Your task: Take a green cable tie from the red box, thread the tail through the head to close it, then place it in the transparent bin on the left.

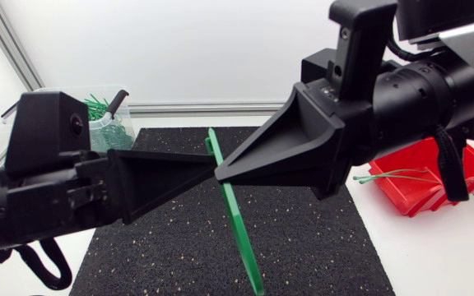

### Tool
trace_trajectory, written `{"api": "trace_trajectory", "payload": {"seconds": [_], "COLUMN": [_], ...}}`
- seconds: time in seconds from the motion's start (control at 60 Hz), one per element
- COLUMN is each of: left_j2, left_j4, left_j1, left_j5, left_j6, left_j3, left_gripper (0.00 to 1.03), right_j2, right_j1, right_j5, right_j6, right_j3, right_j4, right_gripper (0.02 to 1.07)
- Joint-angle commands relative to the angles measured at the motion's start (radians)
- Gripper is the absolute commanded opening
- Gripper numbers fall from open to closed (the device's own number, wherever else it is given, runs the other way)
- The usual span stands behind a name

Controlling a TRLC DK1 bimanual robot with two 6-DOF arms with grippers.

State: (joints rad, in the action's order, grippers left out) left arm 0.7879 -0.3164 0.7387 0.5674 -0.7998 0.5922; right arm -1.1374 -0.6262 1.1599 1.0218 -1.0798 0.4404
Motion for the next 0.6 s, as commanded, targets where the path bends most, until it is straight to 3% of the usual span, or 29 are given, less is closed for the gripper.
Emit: {"api": "trace_trajectory", "payload": {"seconds": [0.0, 0.167, 0.583], "left_j2": [-0.012, -0.027, -0.013], "left_j4": [0.0, 0.013, 0.008], "left_j1": [0.028, 0.065, 0.014], "left_j5": [-0.018, -0.075, -0.077], "left_j6": [0.022, 0.063, 0.065], "left_j3": [0.031, 0.024, 0.038], "left_gripper": [0.04, 0.04, 0.04], "right_j2": [-0.009, -0.005, 0.044], "right_j1": [0.006, 0.005, -0.01], "right_j5": [0.009, 0.009, 0.009], "right_j6": [0.023, 0.023, 0.024], "right_j3": [0.015, 0.017, 0.05], "right_j4": [-0.011, -0.009, -0.003], "right_gripper": [0.08, 0.08, 0.08]}}
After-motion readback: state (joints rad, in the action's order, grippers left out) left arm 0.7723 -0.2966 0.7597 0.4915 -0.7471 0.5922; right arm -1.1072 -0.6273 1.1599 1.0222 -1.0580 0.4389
